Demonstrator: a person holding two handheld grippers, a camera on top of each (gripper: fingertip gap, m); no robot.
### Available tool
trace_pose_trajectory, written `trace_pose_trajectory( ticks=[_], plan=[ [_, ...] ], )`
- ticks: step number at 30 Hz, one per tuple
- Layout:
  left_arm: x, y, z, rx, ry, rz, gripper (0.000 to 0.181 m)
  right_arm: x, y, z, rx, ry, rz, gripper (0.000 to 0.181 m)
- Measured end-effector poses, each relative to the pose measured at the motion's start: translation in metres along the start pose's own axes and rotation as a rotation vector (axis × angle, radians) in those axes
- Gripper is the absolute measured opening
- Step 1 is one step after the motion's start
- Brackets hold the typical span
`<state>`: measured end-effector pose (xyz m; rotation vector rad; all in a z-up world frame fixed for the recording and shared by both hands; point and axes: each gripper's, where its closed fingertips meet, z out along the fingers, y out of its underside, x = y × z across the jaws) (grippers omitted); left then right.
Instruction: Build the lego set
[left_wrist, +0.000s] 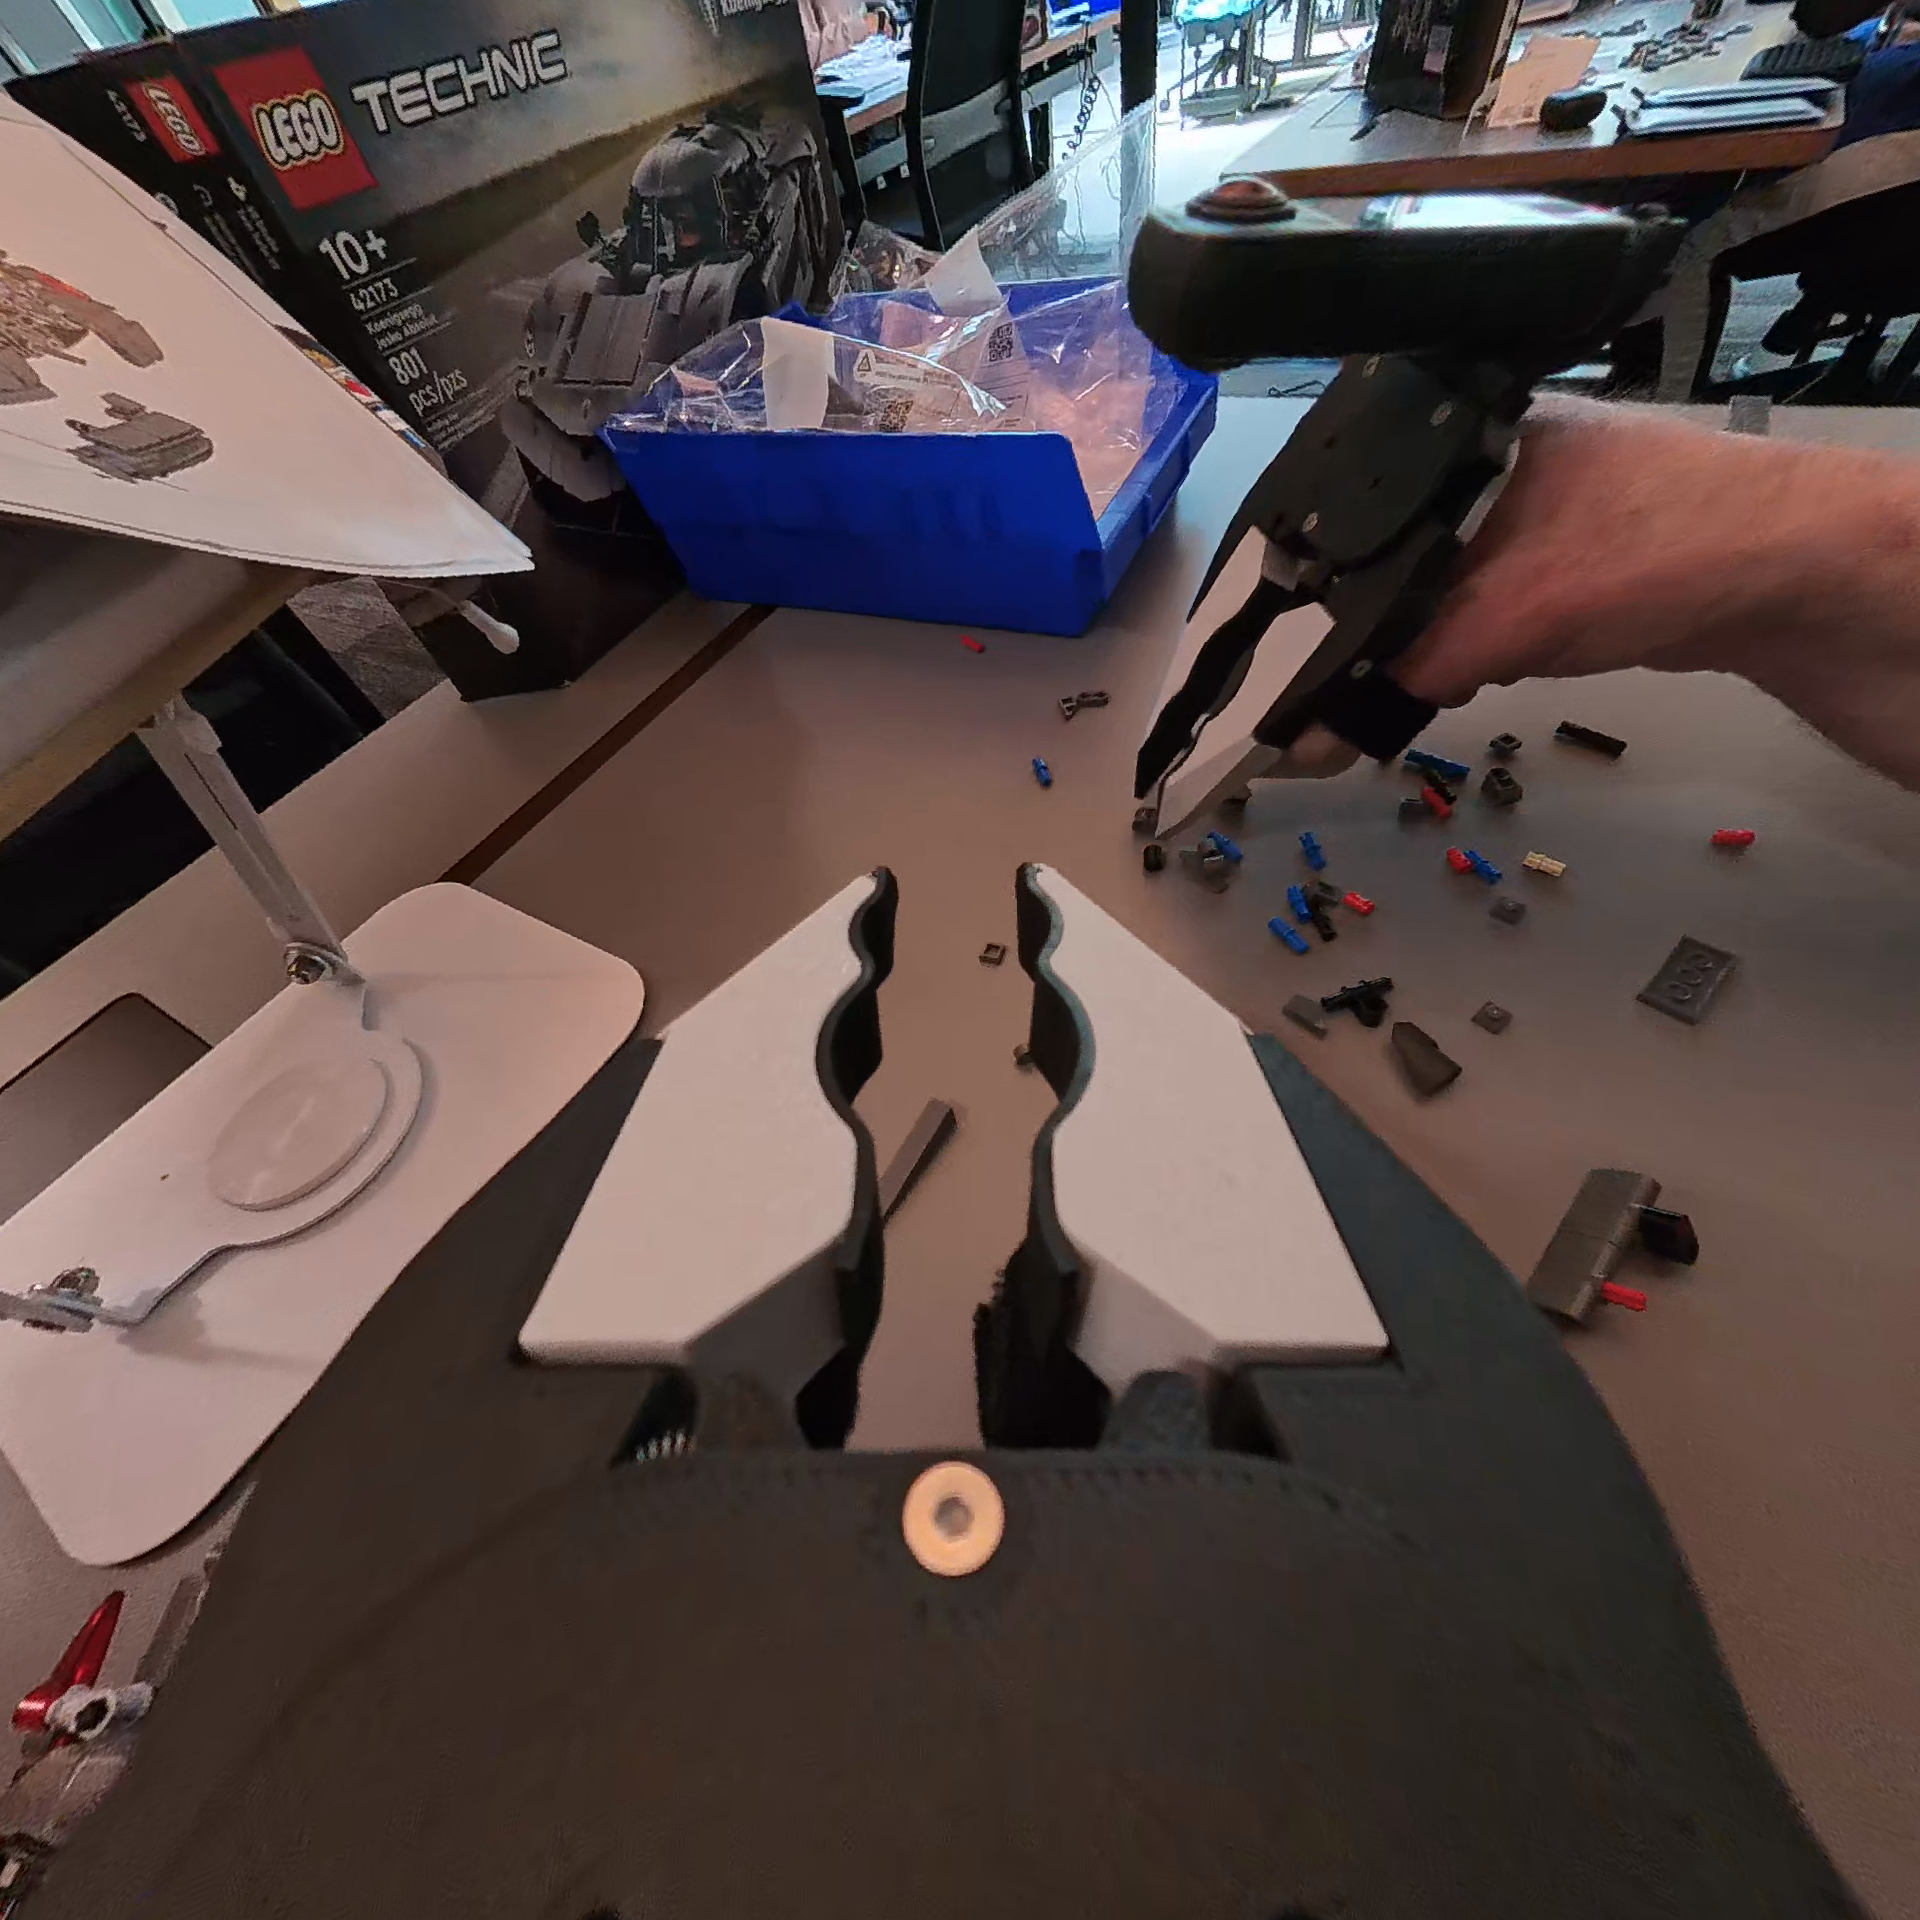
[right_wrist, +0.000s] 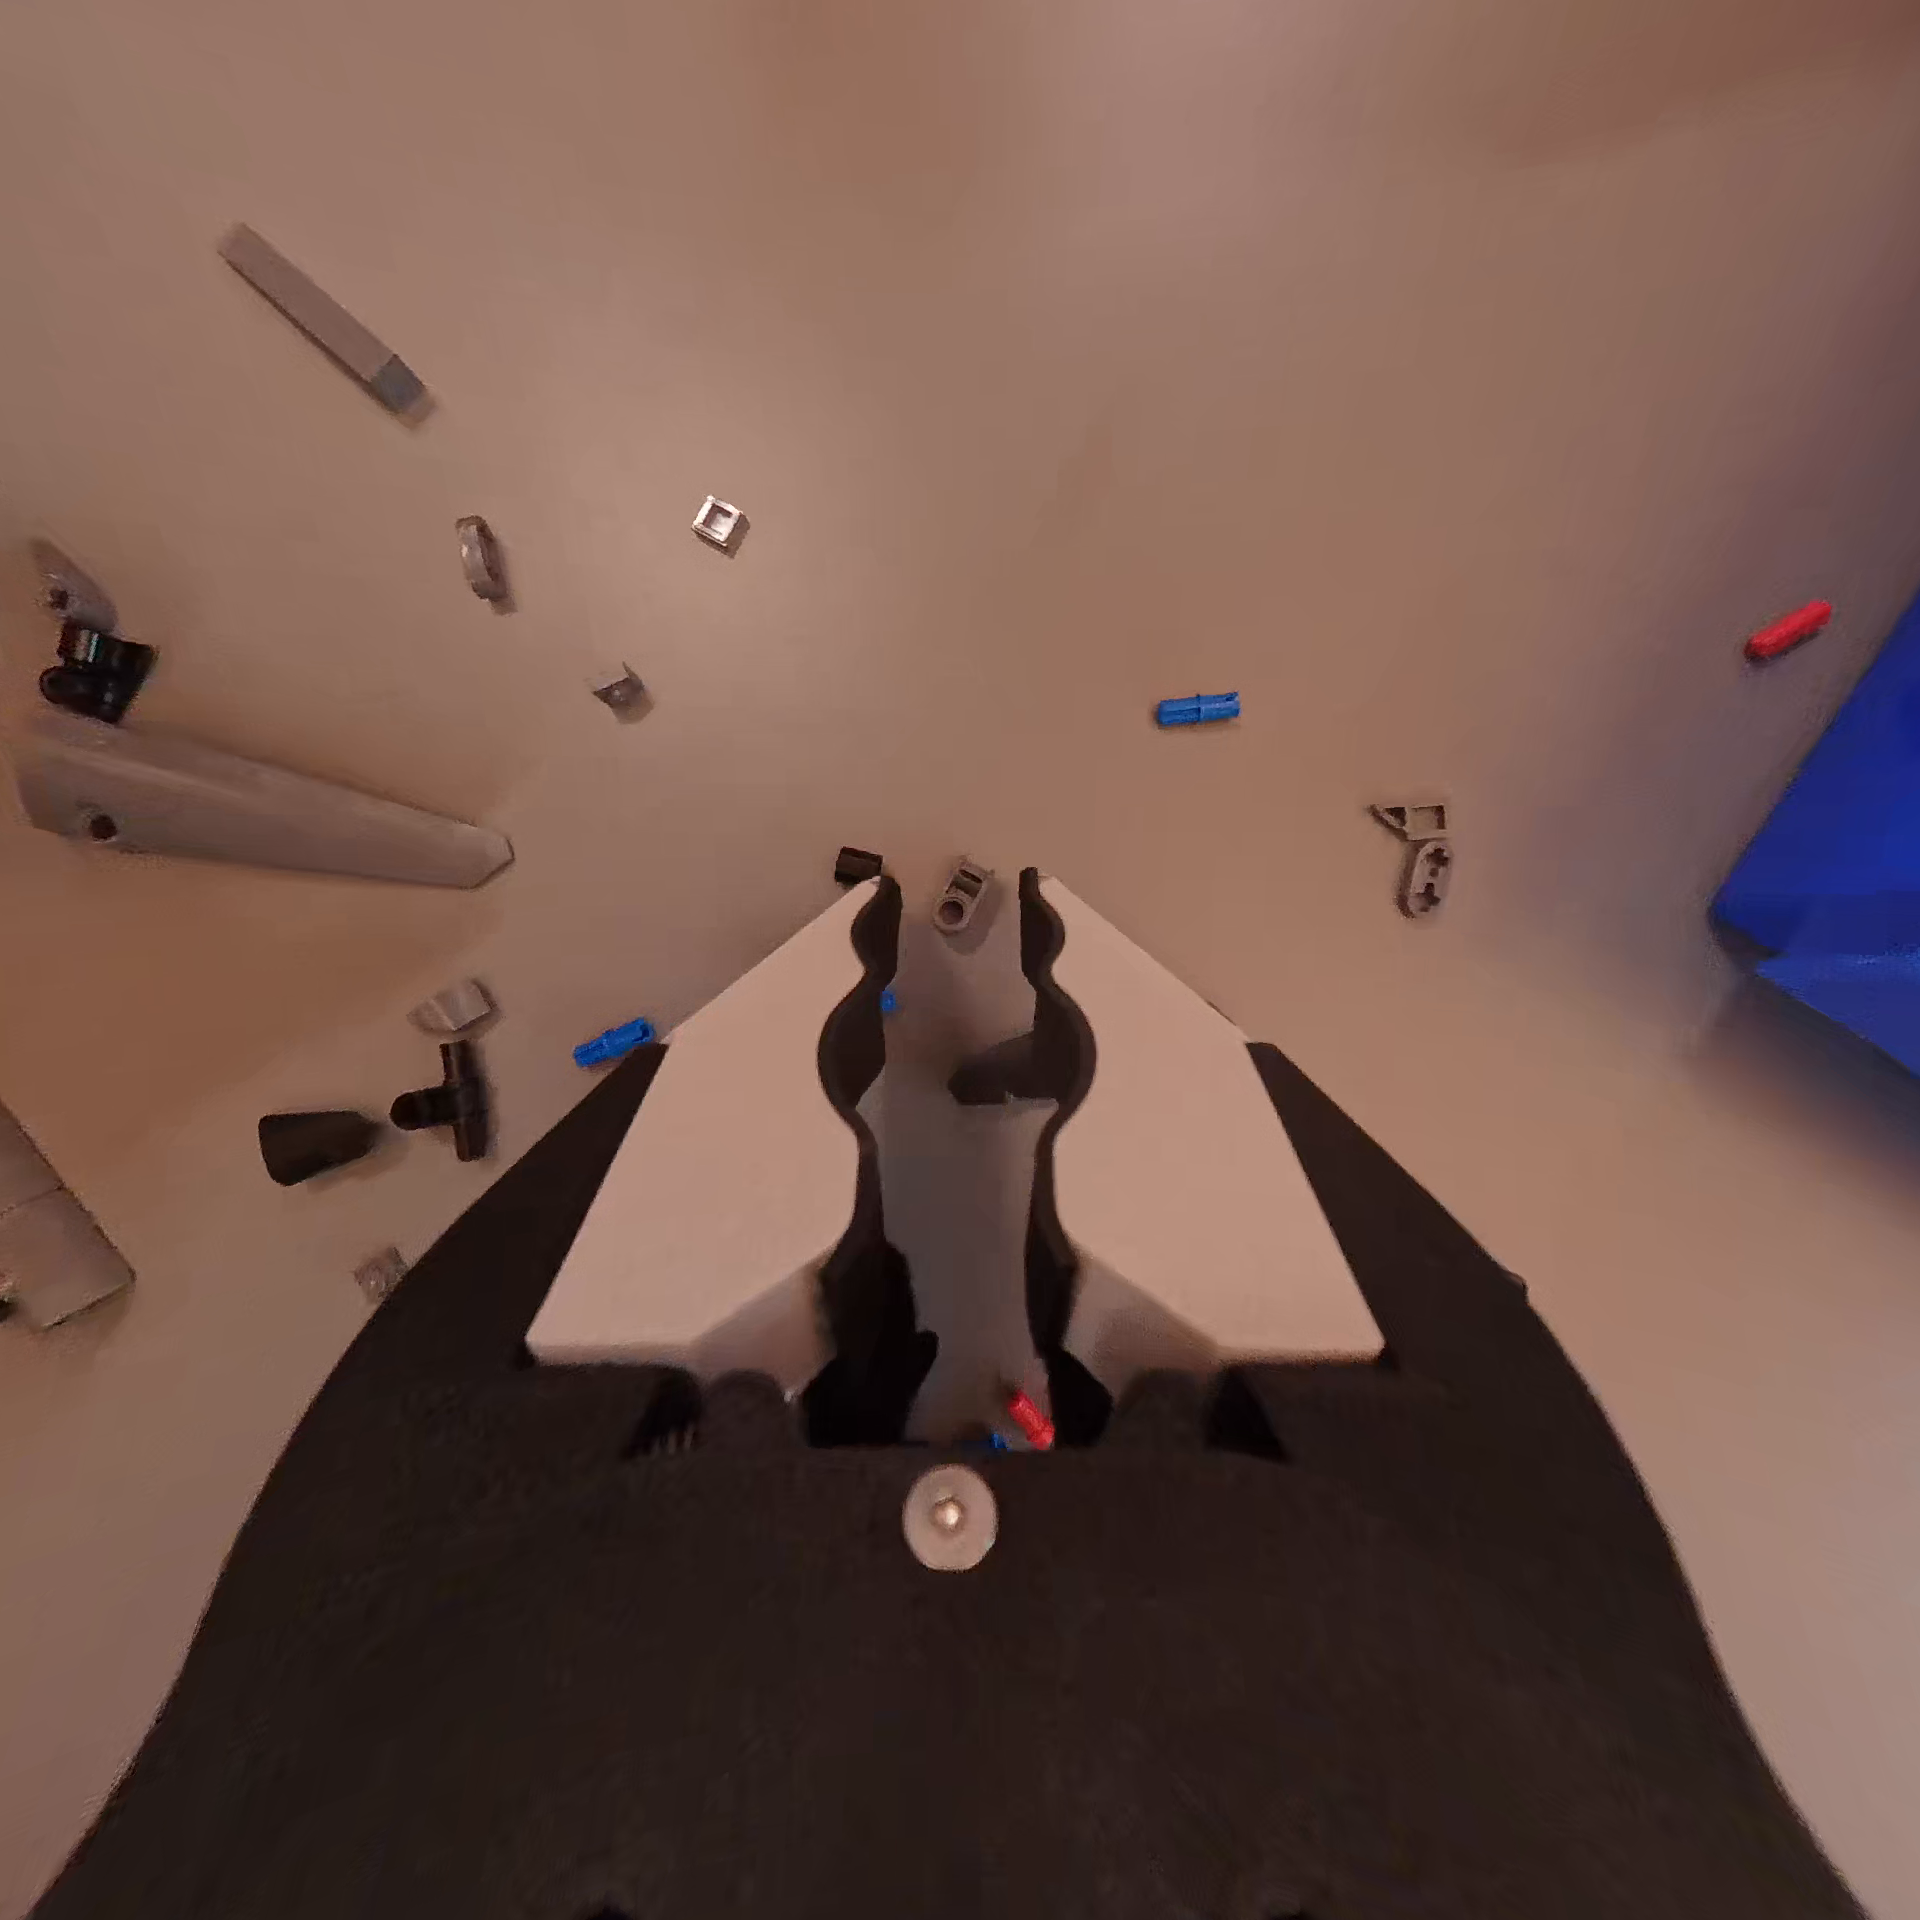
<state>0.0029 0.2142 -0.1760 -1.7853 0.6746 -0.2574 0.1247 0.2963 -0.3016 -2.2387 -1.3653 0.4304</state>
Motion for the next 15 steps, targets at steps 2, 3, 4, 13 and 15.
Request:
trace_pose_trajectory(
  ticks=[2,3,4,13,15],
  plan=[
    [-0.001,0.001,0.0,-0.002,-0.001,-0.001,0.021,-0.001,0.003,0.006,-0.015,-0.01,-0.007,0.016],
    [-0.002,0.001,0.0,-0.001,0.0,-0.004,0.021,-0.002,0.003,0.008,-0.009,-0.014,-0.005,0.012],
    [-0.002,0.001,0.001,-0.001,-0.001,-0.008,0.021,-0.002,0.002,0.008,-0.004,-0.021,-0.004,0.006],
    [0.003,-0.001,0.003,0.01,0.012,0.009,0.03,-0.021,-0.034,-0.029,0.199,-0.028,-0.052,0.005],
    [0.006,-0.001,0.004,0.007,0.019,0.021,0.032,-0.034,-0.048,-0.047,0.282,-0.06,-0.067,0.005]
  ],
)
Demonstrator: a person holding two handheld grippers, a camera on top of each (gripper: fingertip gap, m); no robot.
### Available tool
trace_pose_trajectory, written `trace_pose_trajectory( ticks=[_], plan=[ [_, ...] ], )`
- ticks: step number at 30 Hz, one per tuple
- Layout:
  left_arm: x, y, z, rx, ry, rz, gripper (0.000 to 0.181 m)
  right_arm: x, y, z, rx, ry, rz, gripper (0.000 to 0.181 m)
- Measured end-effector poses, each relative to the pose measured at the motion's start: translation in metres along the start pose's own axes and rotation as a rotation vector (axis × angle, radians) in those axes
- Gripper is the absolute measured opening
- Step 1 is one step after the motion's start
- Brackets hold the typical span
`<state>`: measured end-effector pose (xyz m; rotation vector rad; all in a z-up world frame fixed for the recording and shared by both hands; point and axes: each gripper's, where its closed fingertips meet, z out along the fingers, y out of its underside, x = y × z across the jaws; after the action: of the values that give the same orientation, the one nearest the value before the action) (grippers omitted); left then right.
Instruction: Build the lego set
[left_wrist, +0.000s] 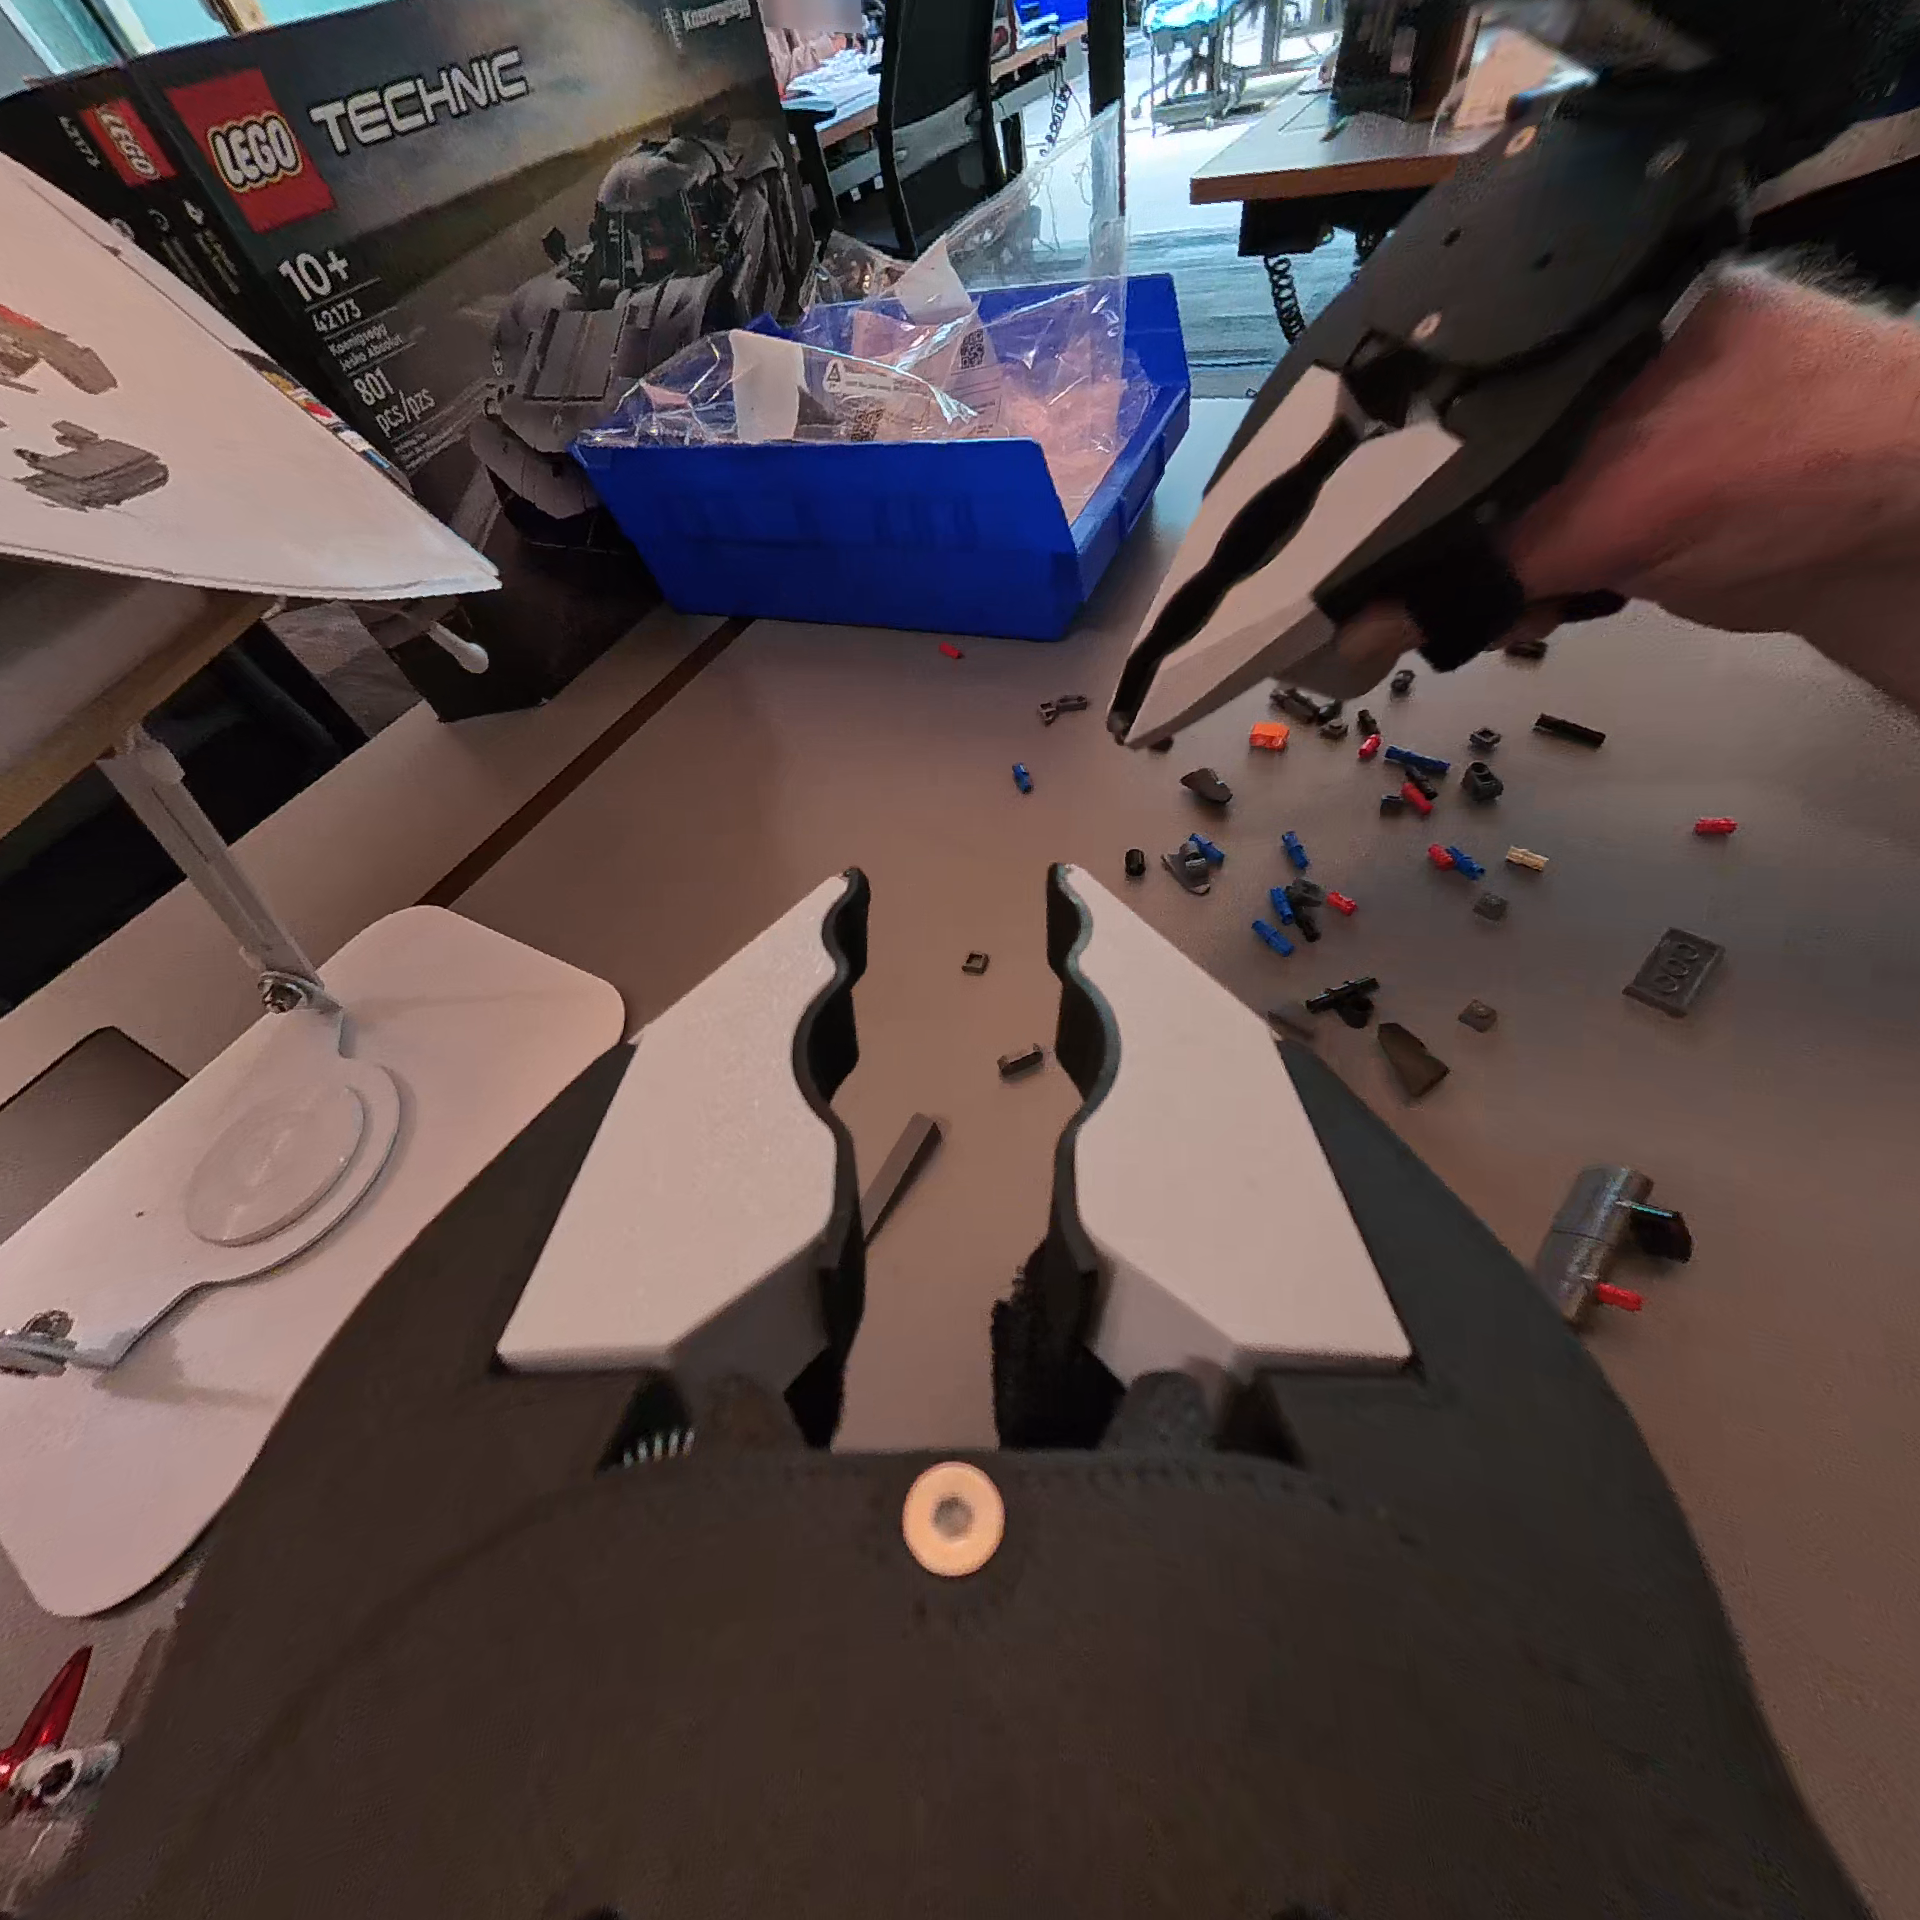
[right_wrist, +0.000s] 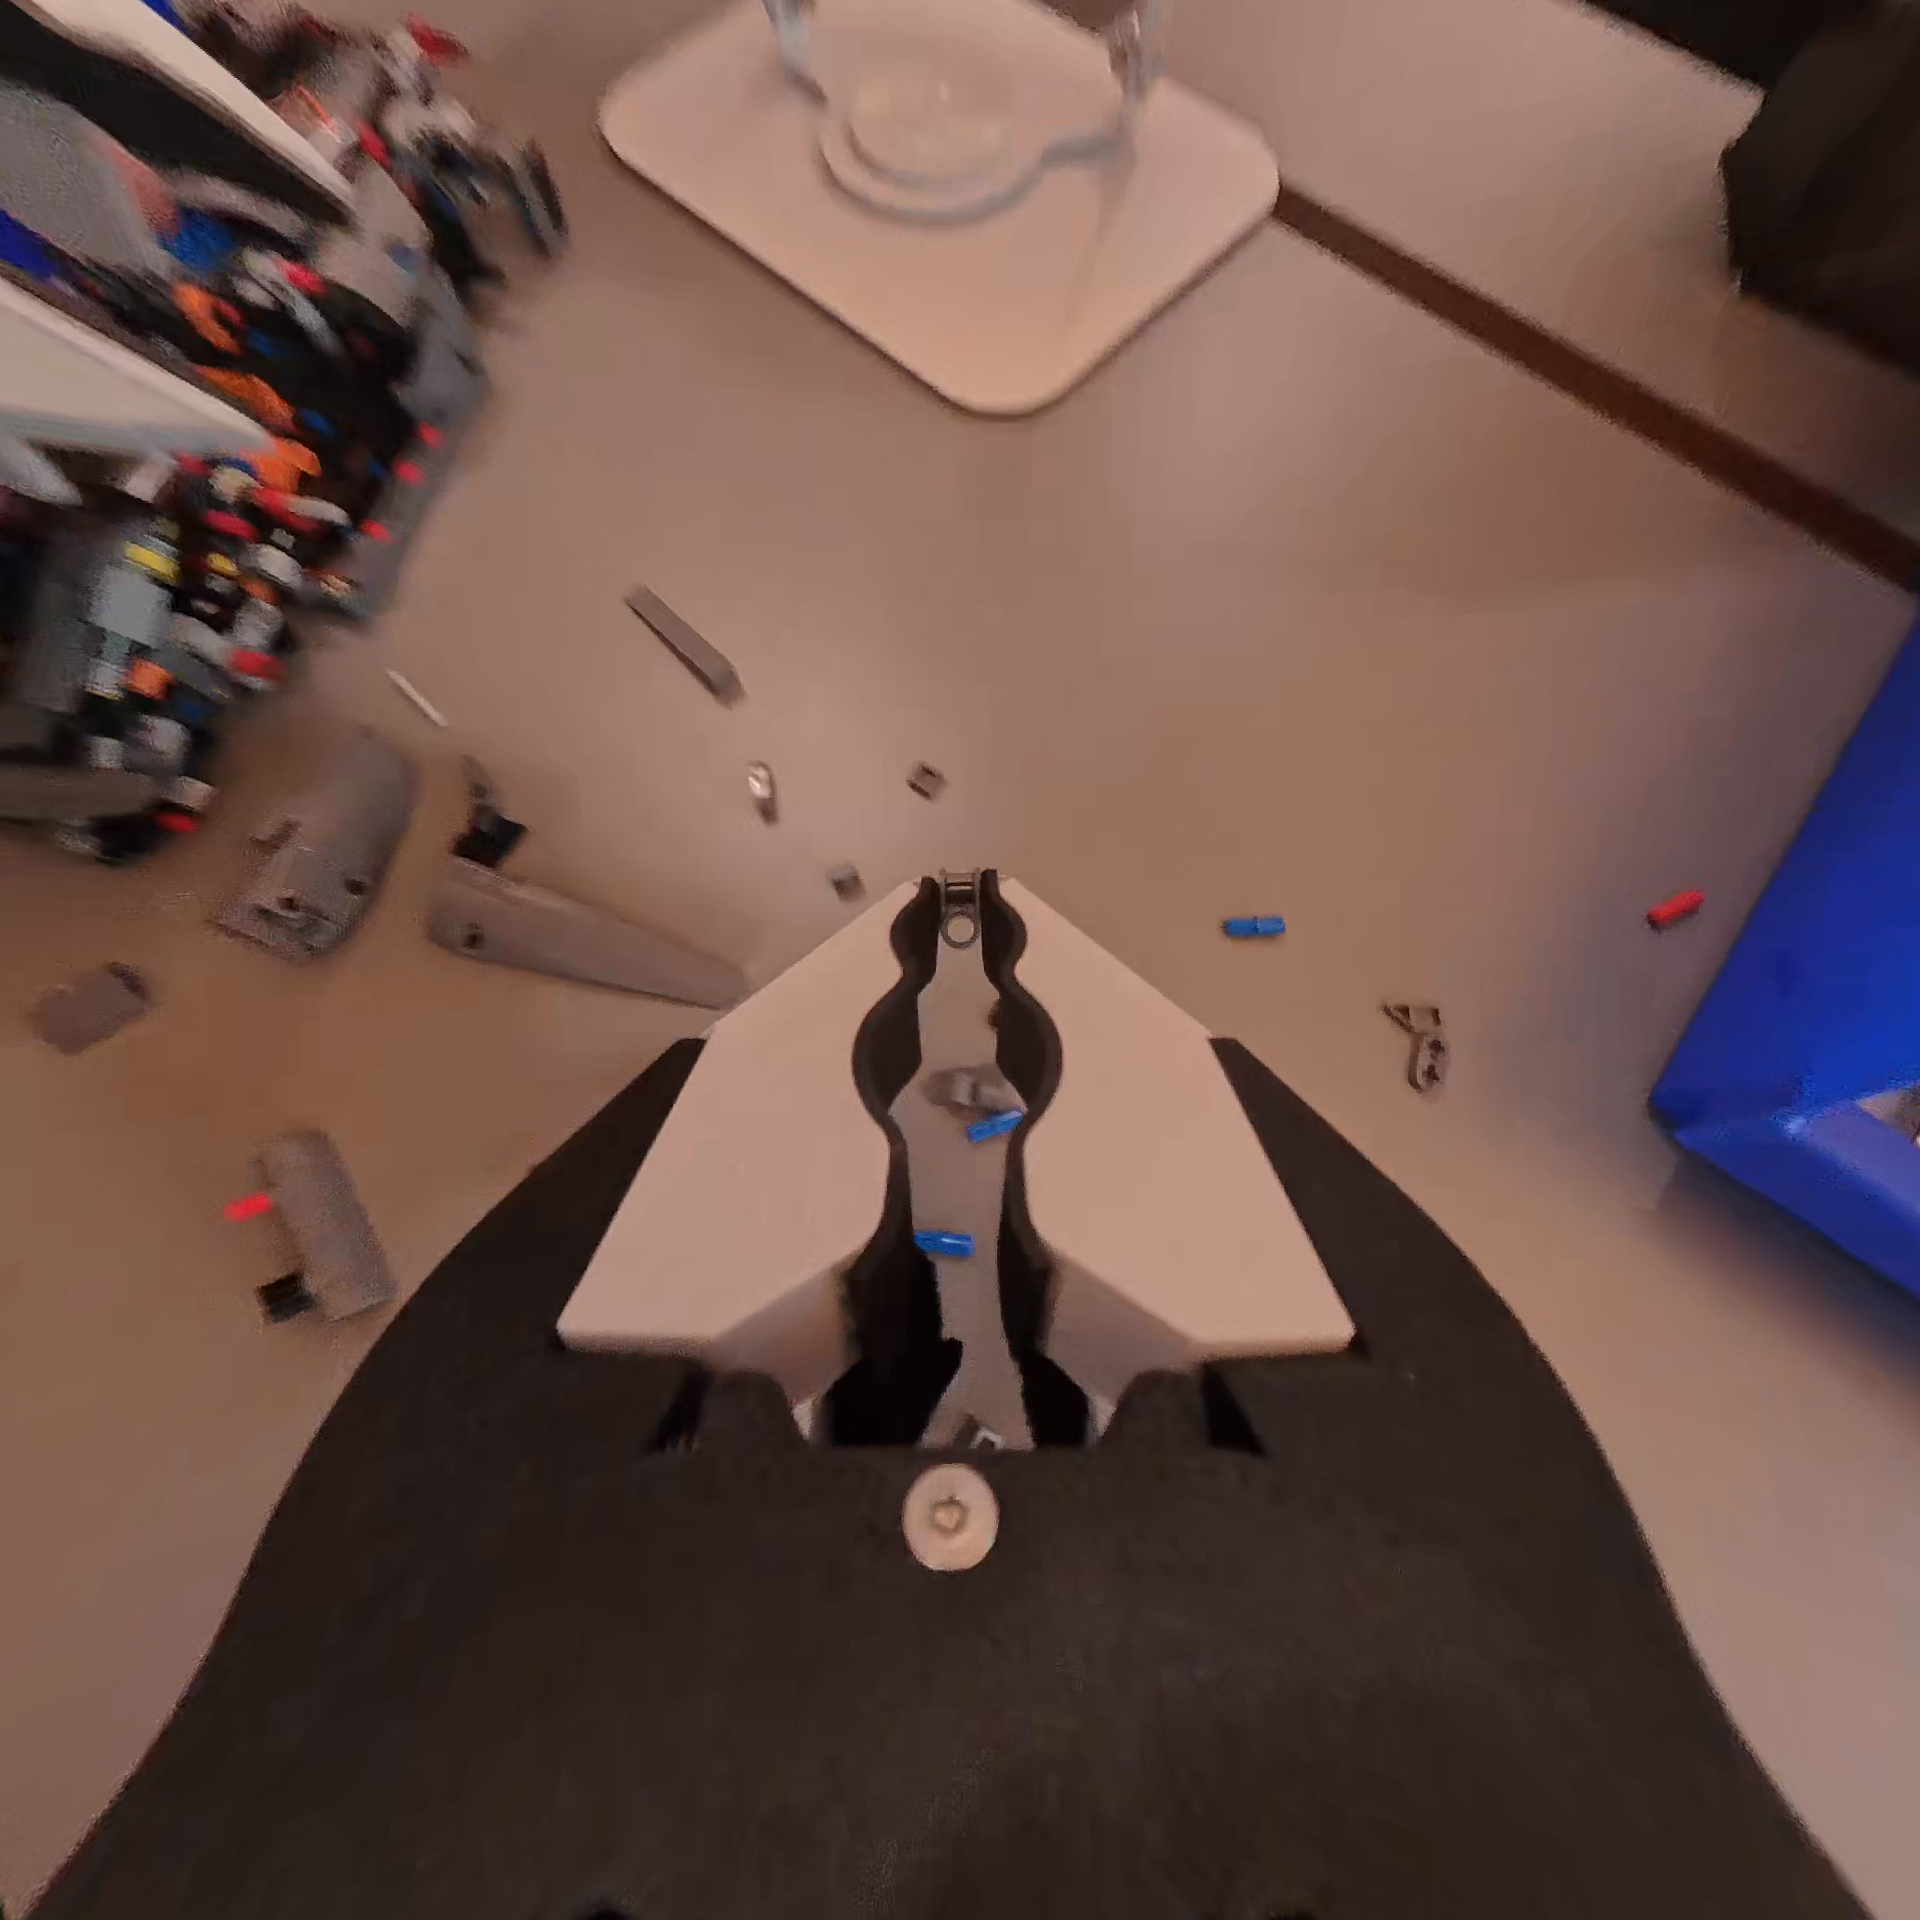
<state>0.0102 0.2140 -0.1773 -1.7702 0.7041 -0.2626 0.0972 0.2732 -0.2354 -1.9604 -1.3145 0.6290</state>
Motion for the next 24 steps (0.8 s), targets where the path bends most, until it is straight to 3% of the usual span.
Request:
trace_pose_trajectory(
  ticks=[6,13,19,24],
  plan=[
    [0.014,-0.007,0.001,0.019,0.016,0.067,0.04,-0.037,-0.04,-0.034,0.191,-0.099,0.01,0.006],
    [0.024,-0.023,-0.005,0.082,0.01,0.131,0.039,-0.077,-0.086,-0.058,0.422,-0.382,0.143,0.006],
    [0.023,-0.04,-0.018,0.164,-0.048,0.192,0.048,-0.096,-0.107,-0.066,0.552,-0.688,0.343,0.006],
    [0.027,-0.047,-0.021,0.191,-0.081,0.254,0.048,-0.106,-0.112,-0.062,0.571,-0.828,0.436,0.005]
  ],
)
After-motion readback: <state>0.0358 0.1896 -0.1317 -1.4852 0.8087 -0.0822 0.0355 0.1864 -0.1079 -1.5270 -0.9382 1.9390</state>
